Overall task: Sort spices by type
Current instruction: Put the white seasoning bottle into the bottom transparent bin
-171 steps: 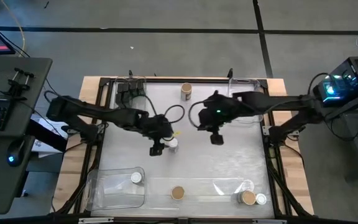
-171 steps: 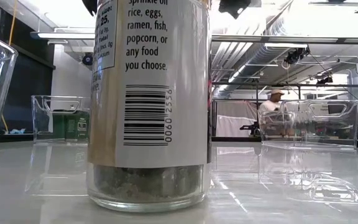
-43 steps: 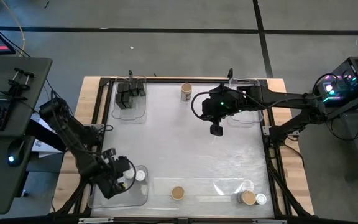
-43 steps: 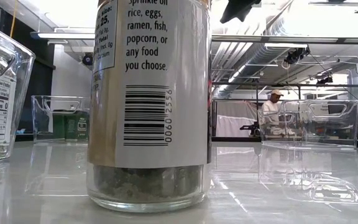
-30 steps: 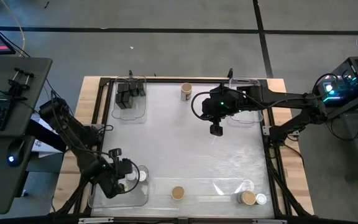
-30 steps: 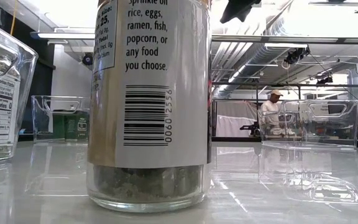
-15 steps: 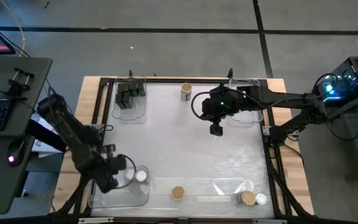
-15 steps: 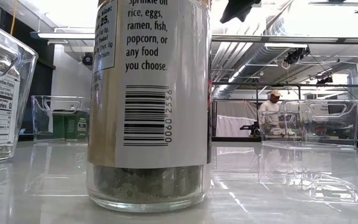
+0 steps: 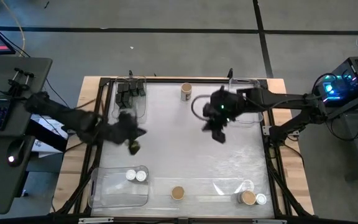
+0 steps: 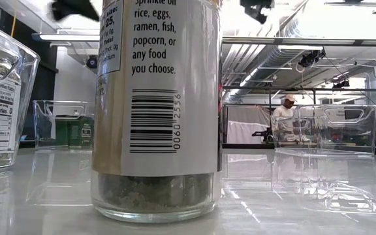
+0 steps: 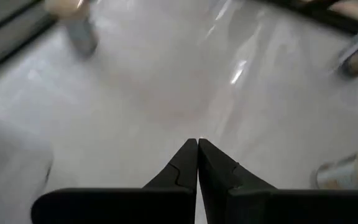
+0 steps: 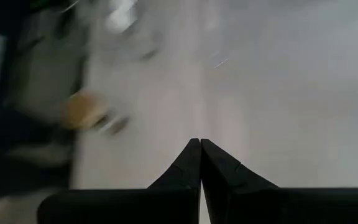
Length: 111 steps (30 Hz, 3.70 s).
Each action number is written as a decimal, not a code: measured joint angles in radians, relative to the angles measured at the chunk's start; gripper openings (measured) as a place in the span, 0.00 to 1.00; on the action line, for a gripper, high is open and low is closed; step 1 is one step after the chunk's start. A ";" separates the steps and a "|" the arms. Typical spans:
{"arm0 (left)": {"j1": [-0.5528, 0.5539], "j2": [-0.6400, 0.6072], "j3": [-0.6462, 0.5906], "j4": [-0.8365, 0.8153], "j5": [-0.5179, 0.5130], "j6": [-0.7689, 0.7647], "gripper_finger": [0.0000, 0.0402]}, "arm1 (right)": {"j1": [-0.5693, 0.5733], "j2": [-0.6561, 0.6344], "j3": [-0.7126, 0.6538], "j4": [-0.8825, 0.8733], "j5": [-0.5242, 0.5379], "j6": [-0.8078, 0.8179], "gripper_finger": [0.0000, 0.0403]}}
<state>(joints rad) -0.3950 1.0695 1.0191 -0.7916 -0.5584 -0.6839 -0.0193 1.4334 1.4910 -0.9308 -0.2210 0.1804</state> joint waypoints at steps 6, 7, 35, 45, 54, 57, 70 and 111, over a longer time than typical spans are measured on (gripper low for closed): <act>0.291 0.022 -0.008 0.317 0.151 0.390 0.00 | 0.260 0.001 0.000 -0.245 -0.092 0.307 0.00; 0.333 0.022 -0.008 0.352 0.154 0.426 0.00 | 0.319 0.001 0.000 -0.271 -0.093 0.379 0.00; 0.598 0.022 -0.008 0.580 0.374 0.500 0.00 | 0.971 0.015 -0.244 -0.089 -0.087 1.535 0.00; 0.597 0.022 -0.008 0.579 0.374 0.475 0.00 | 0.993 -0.151 -0.541 0.297 -0.146 1.569 0.00; 0.597 0.022 -0.008 0.580 0.331 0.452 0.00 | 0.990 -0.149 -0.612 0.242 -0.123 1.532 0.00; 0.597 0.022 -0.008 0.579 0.321 0.452 0.00 | 0.990 -0.151 -0.610 0.195 -0.127 1.508 0.00; 0.597 0.022 -0.008 0.580 0.313 0.469 0.00 | 0.887 -0.250 -0.608 -0.135 0.097 1.459 0.00; 0.290 0.022 -0.008 0.464 0.205 0.593 0.00 | -0.063 0.179 -0.556 1.241 -0.036 0.283 0.00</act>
<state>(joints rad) -0.1048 1.0912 1.0111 -0.3278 -0.3529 -0.0910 -0.0819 1.6120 0.9354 0.3104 -0.2573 0.4629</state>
